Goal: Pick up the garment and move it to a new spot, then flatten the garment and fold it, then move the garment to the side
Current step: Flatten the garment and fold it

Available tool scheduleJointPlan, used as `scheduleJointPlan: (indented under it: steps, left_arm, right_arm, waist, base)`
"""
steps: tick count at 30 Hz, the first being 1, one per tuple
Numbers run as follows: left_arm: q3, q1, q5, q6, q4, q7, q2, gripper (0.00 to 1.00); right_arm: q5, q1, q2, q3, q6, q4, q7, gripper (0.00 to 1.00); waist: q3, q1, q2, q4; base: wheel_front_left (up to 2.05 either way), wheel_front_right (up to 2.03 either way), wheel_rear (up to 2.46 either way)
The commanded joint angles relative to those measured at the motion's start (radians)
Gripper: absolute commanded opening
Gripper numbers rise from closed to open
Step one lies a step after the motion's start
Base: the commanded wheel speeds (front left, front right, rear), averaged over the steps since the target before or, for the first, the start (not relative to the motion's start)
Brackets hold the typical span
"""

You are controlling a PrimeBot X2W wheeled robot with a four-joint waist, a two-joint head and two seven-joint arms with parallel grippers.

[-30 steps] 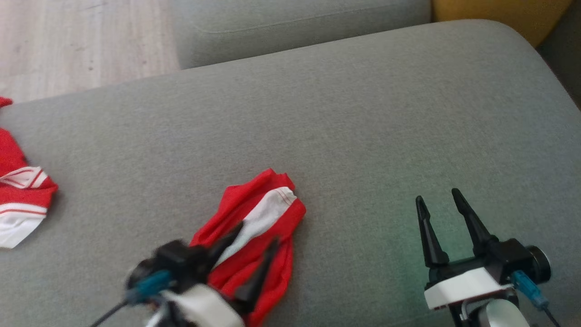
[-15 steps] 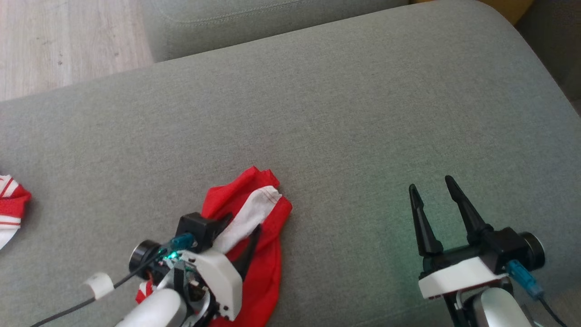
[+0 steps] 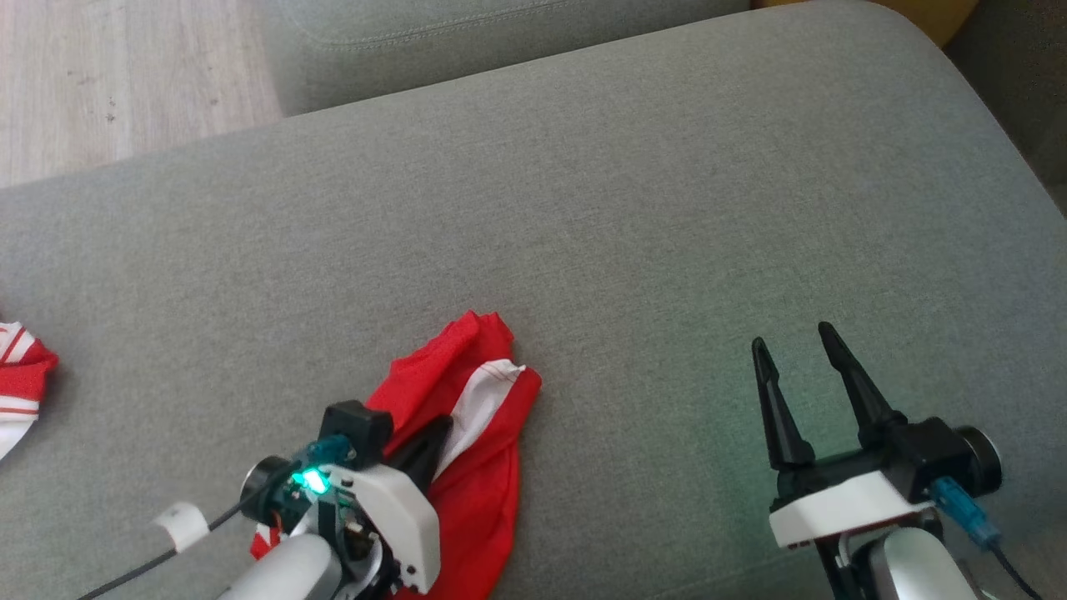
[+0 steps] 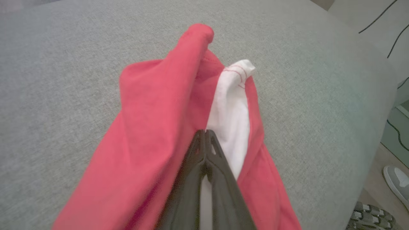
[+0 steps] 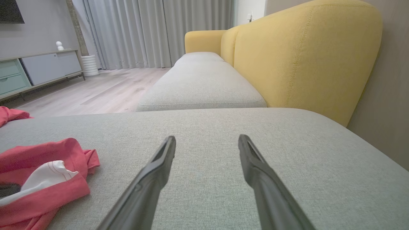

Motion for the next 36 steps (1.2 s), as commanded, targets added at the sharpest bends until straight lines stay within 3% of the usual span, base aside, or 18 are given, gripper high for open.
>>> scheduleJointPlan:
  steps: [1, 11, 25, 27, 28, 29, 30, 36]
  left_arm:
    - [0.040, -0.055, -0.012, -0.008, -0.041, -0.014, 0.011, 0.00]
    - [0.030, -0.005, -0.101, -0.057, -0.139, 0.020, 0.003, 0.00]
    - [0.005, -0.017, -0.091, -0.060, -0.103, 0.011, -0.020, 0.00]
    - [0.021, -0.019, -0.086, -0.044, -0.104, -0.022, -0.030, 0.00]
    - [0.022, -0.023, -0.077, -0.045, -0.107, -0.043, -0.034, 0.32]
    - [0.023, -0.026, -0.067, -0.050, -0.110, -0.068, -0.038, 0.91]
    - [0.031, -0.027, -0.060, -0.041, -0.106, -0.093, -0.043, 1.00]
    - [0.080, -0.044, 0.005, 0.039, -0.064, -0.207, -0.045, 1.00]
  right_arm:
    - [0.003, -0.031, -0.005, 0.016, -0.001, -0.035, -0.006, 1.00]
    - [0.013, -0.032, -0.005, 0.017, -0.001, -0.032, -0.006, 1.00]
    - [0.012, -0.039, -0.005, 0.015, -0.001, -0.031, -0.006, 1.00]
    - [0.012, -0.037, -0.005, 0.014, -0.001, -0.030, -0.006, 1.00]
    - [0.011, -0.036, -0.005, 0.013, -0.001, -0.030, -0.006, 1.00]
    - [0.011, -0.035, -0.005, 0.012, -0.001, -0.030, -0.006, 1.00]
    - [0.011, -0.033, -0.005, 0.011, -0.001, -0.030, -0.006, 1.00]
    - [0.008, -0.017, -0.005, 0.004, -0.001, -0.027, -0.006, 1.00]
  waist:
    - [-0.002, 0.0000, -0.0001, 0.001]
    - [-0.003, 0.0000, -0.0001, -0.003]
    - [0.006, 0.0000, -0.0001, -0.032]
    - [0.002, 0.0000, -0.0001, -0.035]
    - [-0.001, 0.0000, -0.0001, -0.036]
    - [-0.005, 0.0000, -0.0001, -0.036]
    - [-0.009, 0.0000, -0.0001, -0.036]
    - [-0.045, 0.0000, -0.0001, -0.029]
  base:
    - [0.00, 0.00, 0.00]
    - [0.00, 0.00, 0.00]
    - [0.00, 0.00, 0.00]
    - [0.00, 0.00, 0.00]
    - [0.00, 0.00, 0.00]
    - [0.00, 0.00, 0.00]
    - [0.00, 0.00, 0.00]
    - [0.00, 0.00, 0.00]
